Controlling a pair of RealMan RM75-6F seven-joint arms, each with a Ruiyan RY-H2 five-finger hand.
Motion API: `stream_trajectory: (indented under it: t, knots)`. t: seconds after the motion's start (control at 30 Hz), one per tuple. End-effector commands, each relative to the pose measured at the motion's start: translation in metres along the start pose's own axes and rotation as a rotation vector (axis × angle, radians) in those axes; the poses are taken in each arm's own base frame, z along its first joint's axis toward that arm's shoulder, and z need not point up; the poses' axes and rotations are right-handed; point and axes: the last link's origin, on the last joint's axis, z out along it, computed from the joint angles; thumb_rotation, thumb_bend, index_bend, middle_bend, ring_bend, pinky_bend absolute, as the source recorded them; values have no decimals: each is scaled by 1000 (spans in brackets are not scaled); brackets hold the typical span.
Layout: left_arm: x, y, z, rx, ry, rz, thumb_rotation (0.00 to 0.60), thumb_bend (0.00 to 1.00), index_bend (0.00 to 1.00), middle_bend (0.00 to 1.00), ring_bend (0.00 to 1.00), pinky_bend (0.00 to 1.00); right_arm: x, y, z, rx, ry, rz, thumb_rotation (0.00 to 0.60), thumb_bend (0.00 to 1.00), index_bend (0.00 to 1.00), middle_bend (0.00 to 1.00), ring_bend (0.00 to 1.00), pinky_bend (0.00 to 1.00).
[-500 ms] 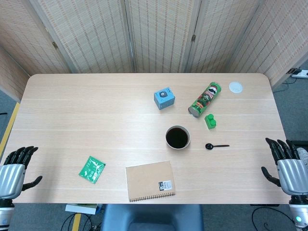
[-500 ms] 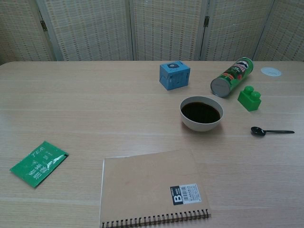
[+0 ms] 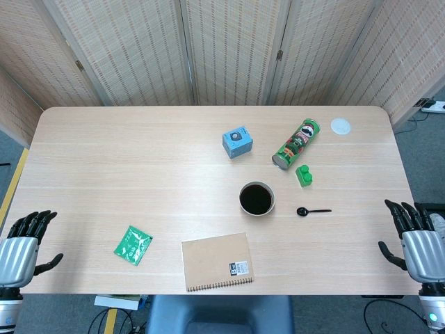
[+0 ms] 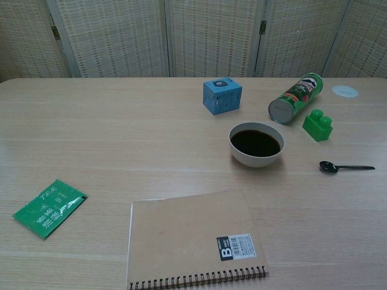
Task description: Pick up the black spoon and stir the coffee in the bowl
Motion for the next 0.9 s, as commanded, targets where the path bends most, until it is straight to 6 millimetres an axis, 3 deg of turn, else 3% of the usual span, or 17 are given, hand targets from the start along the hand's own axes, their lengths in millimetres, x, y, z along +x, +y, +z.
stream_trajectory:
  t: [0.03, 0.23, 0.4, 0.5, 0.67, 0.77, 0.9]
  knots:
    - [0, 0, 0, 0, 0, 2, 600, 207, 179, 177, 140, 190, 0, 0, 0, 3, 0, 1, 600, 220, 27, 175, 150, 84]
    - [0, -1, 1, 3, 0, 3, 600, 207, 180, 177, 140, 190, -2, -6, 9, 28, 2, -12, 600, 229, 57, 263, 296, 122]
    - [-1, -2, 0, 5, -9, 4, 600, 207, 180, 177, 140, 190, -8, -18, 22, 67, -11, -35, 600, 268, 117, 399, 521, 422]
    - [0, -4, -1, 9, -7, 4, 600, 207, 181, 177, 140, 190, -14, -25, 32, 91, -46, -51, 600, 323, 150, 520, 694, 679]
    - [0, -5, -2, 13, -4, 3, 600, 207, 182, 177, 140, 190, -25, -39, 49, 134, -121, -73, 600, 490, 163, 795, 931, 934]
    - [0, -5, -4, 17, -7, 4, 600, 207, 182, 177, 140, 189, -35, -48, 60, 154, -192, -76, 600, 614, 163, 907, 999, 999]
    - [-1, -6, -5, 23, -13, 7, 600, 207, 183, 177, 140, 190, -52, -60, 73, 179, -273, -77, 600, 723, 166, 966, 1000, 1000]
